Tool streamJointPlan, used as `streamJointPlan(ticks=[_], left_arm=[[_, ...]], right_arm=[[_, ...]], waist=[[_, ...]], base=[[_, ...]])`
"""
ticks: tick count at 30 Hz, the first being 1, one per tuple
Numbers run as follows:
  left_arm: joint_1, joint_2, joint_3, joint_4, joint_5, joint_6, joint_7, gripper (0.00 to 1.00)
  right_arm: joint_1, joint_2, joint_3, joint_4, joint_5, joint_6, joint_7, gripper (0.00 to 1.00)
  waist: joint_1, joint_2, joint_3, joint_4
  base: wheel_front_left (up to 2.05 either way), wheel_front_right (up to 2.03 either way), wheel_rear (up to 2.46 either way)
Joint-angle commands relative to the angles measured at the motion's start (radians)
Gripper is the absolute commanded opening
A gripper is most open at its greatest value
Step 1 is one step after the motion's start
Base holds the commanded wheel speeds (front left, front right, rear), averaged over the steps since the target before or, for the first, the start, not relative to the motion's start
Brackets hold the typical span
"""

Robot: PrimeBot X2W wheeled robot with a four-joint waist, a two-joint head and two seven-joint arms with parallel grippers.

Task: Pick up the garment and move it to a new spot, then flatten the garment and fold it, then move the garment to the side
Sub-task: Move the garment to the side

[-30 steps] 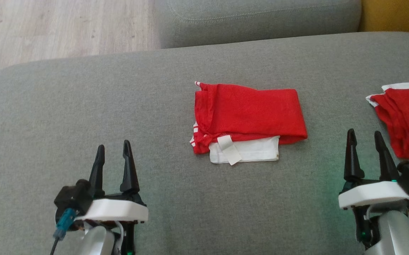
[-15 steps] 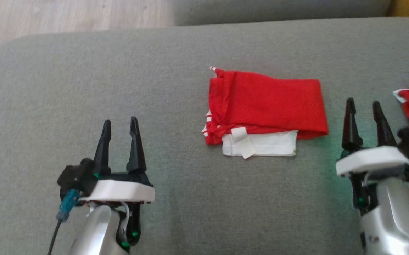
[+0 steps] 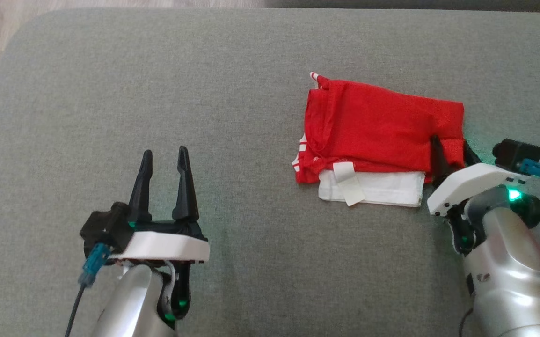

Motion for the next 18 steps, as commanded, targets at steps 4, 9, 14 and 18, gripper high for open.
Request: streamJointPlan(ticks=[4, 9, 14, 18], left_arm=[[-0.035, 0.005, 0.020, -0.032, -0.005, 0.005, -0.005, 1.00], [-0.021, 0.005, 0.008, -0.031, 0.001, 0.001, -0.005, 1.00], [-0.015, 0.005, -0.011, -0.038, 0.002, 0.002, -0.005, 1.00], [-0.011, 0.005, -0.023, -0.042, 0.000, 0.006, -0.005, 1.00]], right_arm=[[-0.015, 0.013, 0.050, 0.036, -0.025, -0.001, -0.034, 0.00], [-0.023, 0.013, 0.063, 0.049, -0.077, -0.001, -0.099, 0.00], [-0.016, 0.000, 0.062, 0.009, -0.147, -0.001, -0.117, 0.00], [0.007, -0.046, 0.092, -0.063, -0.191, -0.001, -0.086, 0.00]], waist=[[-0.0001, 0.0000, -0.016, -0.010], [-0.0001, 0.0000, -0.056, -0.045], [-0.0001, 0.0000, -0.085, -0.093], [-0.0001, 0.0000, -0.103, -0.133]], base=[[0.00, 0.00, 0.00], [0.00, 0.00, 0.00], [0.00, 0.00, 0.00], [0.00, 0.00, 0.00]])
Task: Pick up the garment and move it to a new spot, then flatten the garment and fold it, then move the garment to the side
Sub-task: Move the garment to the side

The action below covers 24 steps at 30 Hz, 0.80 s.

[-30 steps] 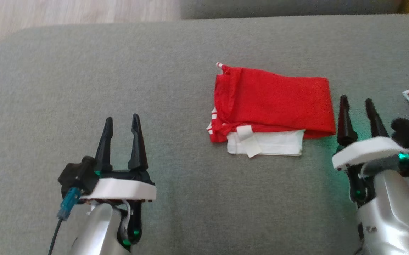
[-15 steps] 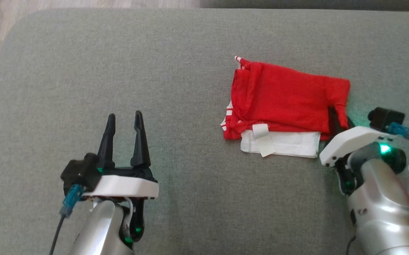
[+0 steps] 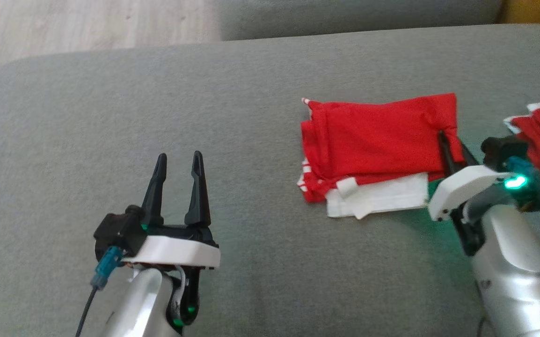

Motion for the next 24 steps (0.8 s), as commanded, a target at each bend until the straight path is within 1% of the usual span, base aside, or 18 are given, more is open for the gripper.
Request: streamJointPlan(ticks=[1, 4, 7, 10, 13, 17, 18, 19, 24], left_arm=[[-0.015, 0.005, 0.023, -0.038, -0.002, 0.005, -0.005, 1.00], [-0.012, 0.005, 0.022, -0.039, -0.001, 0.007, -0.005, 1.00], [-0.016, 0.005, 0.023, -0.040, 0.003, 0.008, -0.005, 1.00], [-0.026, 0.005, 0.025, -0.043, 0.005, 0.007, -0.005, 1.00], [-0.038, 0.005, 0.025, -0.044, 0.007, 0.005, -0.005, 1.00], [-0.058, 0.005, 0.026, -0.042, 0.012, 0.000, -0.005, 1.00], [-0.064, 0.005, 0.026, -0.041, 0.013, -0.001, -0.005, 1.00], [-0.064, 0.005, 0.026, -0.041, 0.013, -0.001, -0.005, 1.00], [-0.086, 0.005, 0.032, -0.037, 0.019, -0.006, -0.005, 1.00]], right_arm=[[0.009, -0.032, 0.038, -0.068, -0.015, -0.001, 0.018, 0.00], [0.027, -0.099, 0.071, -0.153, -0.014, -0.001, 0.072, 0.00], [0.042, -0.193, 0.085, -0.248, 0.001, -0.001, 0.135, 0.00], [0.064, -0.289, 0.071, -0.332, 0.017, -0.001, 0.191, 0.00], [0.089, -0.368, 0.031, -0.391, 0.030, -0.001, 0.234, 0.00], [0.100, -0.455, -0.023, -0.399, 0.025, -0.001, 0.262, 0.00], [0.099, -0.469, -0.037, -0.393, 0.020, -0.001, 0.266, 0.00], [0.099, -0.469, -0.037, -0.393, 0.020, -0.001, 0.266, 0.00], [0.080, -0.537, -0.074, -0.334, -0.044, -0.001, 0.237, 0.00]], waist=[[0.0000, 0.0000, -0.018, -0.035], [0.0000, 0.0000, -0.015, -0.064], [0.0000, 0.0000, 0.000, -0.086], [0.0000, 0.0000, 0.024, -0.100], [0.0000, 0.0000, 0.051, -0.108], [0.0000, 0.0000, 0.091, -0.108], [0.0000, 0.0000, 0.102, -0.108], [0.0000, 0.0000, 0.102, -0.108], [0.0000, 0.0000, 0.147, -0.105]], base=[[0.00, 0.00, 0.00], [0.00, 0.00, 0.00], [0.00, 0.00, 0.00], [0.00, 0.00, 0.00], [0.00, 0.00, 0.00], [0.00, 0.00, 0.00], [0.00, 0.00, 0.00], [0.00, 0.00, 0.00], [0.00, 0.00, 0.00]])
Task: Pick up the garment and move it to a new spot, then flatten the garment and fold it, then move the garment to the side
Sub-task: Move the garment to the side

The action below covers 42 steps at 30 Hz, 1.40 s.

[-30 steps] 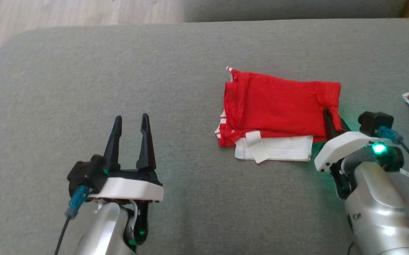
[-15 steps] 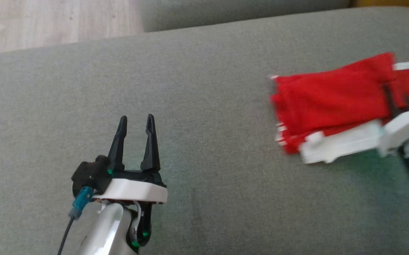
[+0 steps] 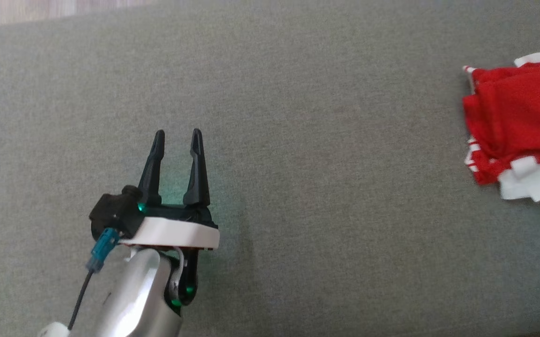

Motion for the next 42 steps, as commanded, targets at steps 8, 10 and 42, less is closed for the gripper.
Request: streamJointPlan(ticks=[8, 10, 42], left_arm=[[-0.050, 0.006, 0.045, -0.025, 0.015, -0.008, -0.005, 1.00], [-0.050, 0.006, 0.051, -0.024, 0.017, -0.009, -0.005, 1.00], [0.095, 0.006, 0.093, -0.059, 0.021, -0.006, -0.005, 1.00]], right_arm=[[-0.094, -0.058, -0.087, 0.063, -0.081, -0.001, -0.061, 0.00], [-0.106, -0.053, -0.096, 0.075, -0.096, -0.001, -0.069, 0.00], [0.134, 0.518, -0.018, -0.441, 0.079, -0.001, -0.193, 1.00]], waist=[[-0.0001, 0.0000, 0.056, 0.012], [-0.0001, 0.0000, 0.061, 0.012], [-0.0001, 0.0000, -0.239, 0.050]], base=[[0.00, 0.00, 0.00], [0.00, 0.00, 0.00], [0.00, 0.00, 0.00]])
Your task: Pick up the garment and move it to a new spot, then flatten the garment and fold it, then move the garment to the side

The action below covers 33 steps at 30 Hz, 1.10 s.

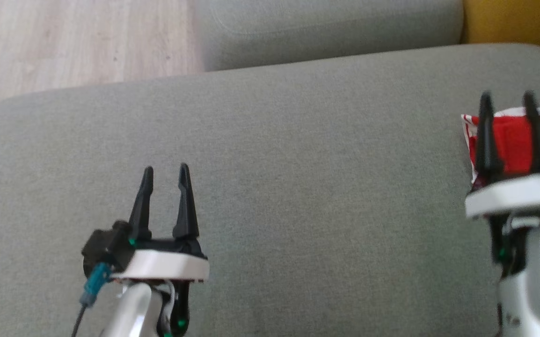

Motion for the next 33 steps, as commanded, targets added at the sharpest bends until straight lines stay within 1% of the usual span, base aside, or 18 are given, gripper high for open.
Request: streamJointPlan(ticks=[1, 3, 7, 8, 10, 14, 17, 19, 33], left_arm=[[-0.012, 0.007, 0.039, -0.041, 0.023, -0.005, -0.005, 1.00], [0.010, 0.007, 0.045, -0.044, 0.035, -0.007, -0.005, 1.00], [0.051, 0.007, 0.056, -0.021, 0.031, 0.007, -0.005, 1.00], [0.056, 0.007, 0.058, -0.019, 0.035, 0.009, -0.005, 1.00], [0.065, 0.007, 0.064, -0.020, 0.042, 0.013, -0.005, 1.00], [0.079, 0.007, 0.075, -0.023, 0.038, 0.017, -0.005, 1.00], [0.086, 0.007, 0.078, -0.021, 0.032, 0.015, -0.005, 1.00], [0.088, 0.007, 0.072, -0.018, 0.048, 0.010, -0.005, 1.00], [0.093, 0.007, 0.065, -0.015, 0.025, -0.004, -0.005, 1.00]], right_arm=[[0.000, 0.004, 0.024, -0.027, 0.022, -0.001, -0.026, 1.00], [0.043, 0.011, 0.034, -0.002, 0.050, -0.001, -0.066, 1.00], [0.121, 0.013, 0.054, 0.080, 0.094, -0.001, -0.151, 1.00], [0.136, 0.013, 0.062, 0.102, 0.103, -0.001, -0.163, 1.00], [0.162, 0.013, 0.078, 0.132, 0.081, -0.001, -0.181, 1.00], [0.186, 0.013, 0.073, 0.170, 0.100, -0.001, -0.194, 1.00], [0.189, 0.013, 0.072, 0.176, 0.110, -0.001, -0.196, 1.00], [0.190, 0.013, 0.076, 0.170, 0.110, -0.001, -0.196, 1.00], [0.198, 0.013, 0.103, 0.159, 0.092, -0.001, -0.197, 1.00]], waist=[[0.0003, -0.0001, -0.016, 0.011], [0.0003, -0.0001, -0.025, 0.014], [0.0003, -0.0001, -0.039, 0.015], [0.0003, -0.0001, -0.041, 0.016], [0.0003, -0.0001, -0.044, 0.016], [0.0003, -0.0001, -0.046, 0.014], [0.0003, -0.0001, -0.048, 0.011], [0.0003, -0.0001, -0.048, 0.009], [0.0003, -0.0001, -0.053, 0.002]], base=[[0.00, 0.00, 0.00], [0.00, 0.00, 0.00], [0.00, 0.00, 0.00], [0.00, 0.00, 0.00], [0.00, 0.00, 0.00], [0.00, 0.00, 0.00], [0.00, 0.00, 0.00], [0.00, 0.00, 0.00], [0.00, 0.00, 0.00]])
